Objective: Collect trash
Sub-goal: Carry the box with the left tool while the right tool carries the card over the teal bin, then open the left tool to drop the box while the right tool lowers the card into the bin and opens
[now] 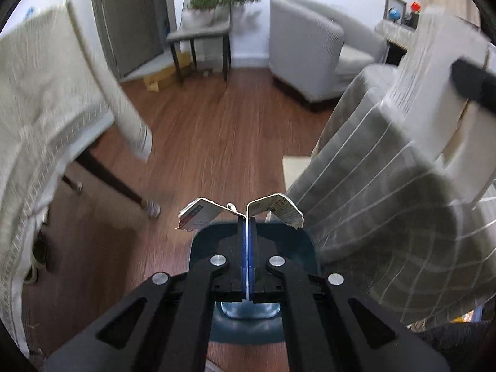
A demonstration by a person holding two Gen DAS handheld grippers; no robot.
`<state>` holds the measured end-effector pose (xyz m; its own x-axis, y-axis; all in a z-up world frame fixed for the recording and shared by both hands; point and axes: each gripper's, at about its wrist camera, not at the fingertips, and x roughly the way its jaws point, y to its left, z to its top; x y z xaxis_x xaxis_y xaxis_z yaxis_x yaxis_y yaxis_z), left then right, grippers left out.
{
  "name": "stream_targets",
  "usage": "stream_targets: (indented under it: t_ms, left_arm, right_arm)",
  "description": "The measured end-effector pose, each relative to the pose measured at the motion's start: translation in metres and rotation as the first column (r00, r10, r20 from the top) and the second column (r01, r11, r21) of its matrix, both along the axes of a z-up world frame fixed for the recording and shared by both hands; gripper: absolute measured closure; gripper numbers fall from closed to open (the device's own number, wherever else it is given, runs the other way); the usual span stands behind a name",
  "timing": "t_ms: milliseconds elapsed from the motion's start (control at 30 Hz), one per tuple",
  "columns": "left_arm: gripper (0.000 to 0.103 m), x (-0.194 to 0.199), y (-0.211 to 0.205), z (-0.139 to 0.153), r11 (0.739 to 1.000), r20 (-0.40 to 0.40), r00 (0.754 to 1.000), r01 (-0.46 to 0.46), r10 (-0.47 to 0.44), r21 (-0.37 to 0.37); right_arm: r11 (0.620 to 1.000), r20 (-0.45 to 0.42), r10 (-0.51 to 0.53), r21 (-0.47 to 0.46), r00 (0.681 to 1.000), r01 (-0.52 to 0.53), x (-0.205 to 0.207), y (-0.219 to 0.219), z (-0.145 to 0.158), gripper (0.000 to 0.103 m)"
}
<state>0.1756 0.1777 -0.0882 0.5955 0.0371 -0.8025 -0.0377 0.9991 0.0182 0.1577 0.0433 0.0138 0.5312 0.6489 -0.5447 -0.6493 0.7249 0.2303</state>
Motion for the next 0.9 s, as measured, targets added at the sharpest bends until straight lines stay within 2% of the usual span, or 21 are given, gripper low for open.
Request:
stream_targets:
  t_ms: [300,433,600,667,700,733,900]
  left_arm:
    - [0.102,-0.004,0.019,-0.042,0.999,-0.138,0.99,0.003,-0.007,-0.034]
    - [0.102,-0.005,0.021,-0.064,0.995,-0.207,0.978,0.007,-0.028,-0.102]
    - [0.099,-0.008,0.019,-0.088,0.994,-0.27,0.961,0.022,-0.051,-0.109]
    - [0.088,-0.01,0.022,-0.091,0.994,-0.278,0.959,0.016,-0.045,-0.105]
    - [0.077,-0.011,0.025,-0.091,0.995,-0.274,0.961,0.005,-0.031,-0.095]
    - [0.06,-0.012,0.028,-0.089,0.996,-0.263,0.964,-0.002,-0.023,-0.093]
    - [0.058,-0.017,0.04,-0.068,0.994,-0.193,0.981,-0.013,-0.008,-0.108]
  right_arm:
    - [0.998,-0.08,0.037,-0.043,0.996,-0.04,0.0,0.045,-0.035,0.057]
    - [0.996,-0.115,0.038,-0.075,0.993,-0.047,0.003,0.058,-0.05,0.057]
    - [0.994,-0.15,0.036,-0.093,0.988,-0.05,0.008,0.069,-0.064,0.057]
    - [0.994,-0.161,0.032,-0.097,0.987,-0.048,0.01,0.072,-0.068,0.057]
    - [0.994,-0.166,0.029,-0.099,0.986,-0.046,0.012,0.073,-0.07,0.057]
    - [0.994,-0.17,0.026,-0.101,0.985,-0.043,0.012,0.074,-0.072,0.057]
    - [0.991,-0.194,0.007,-0.132,0.981,-0.034,0.018,0.082,-0.086,0.057]
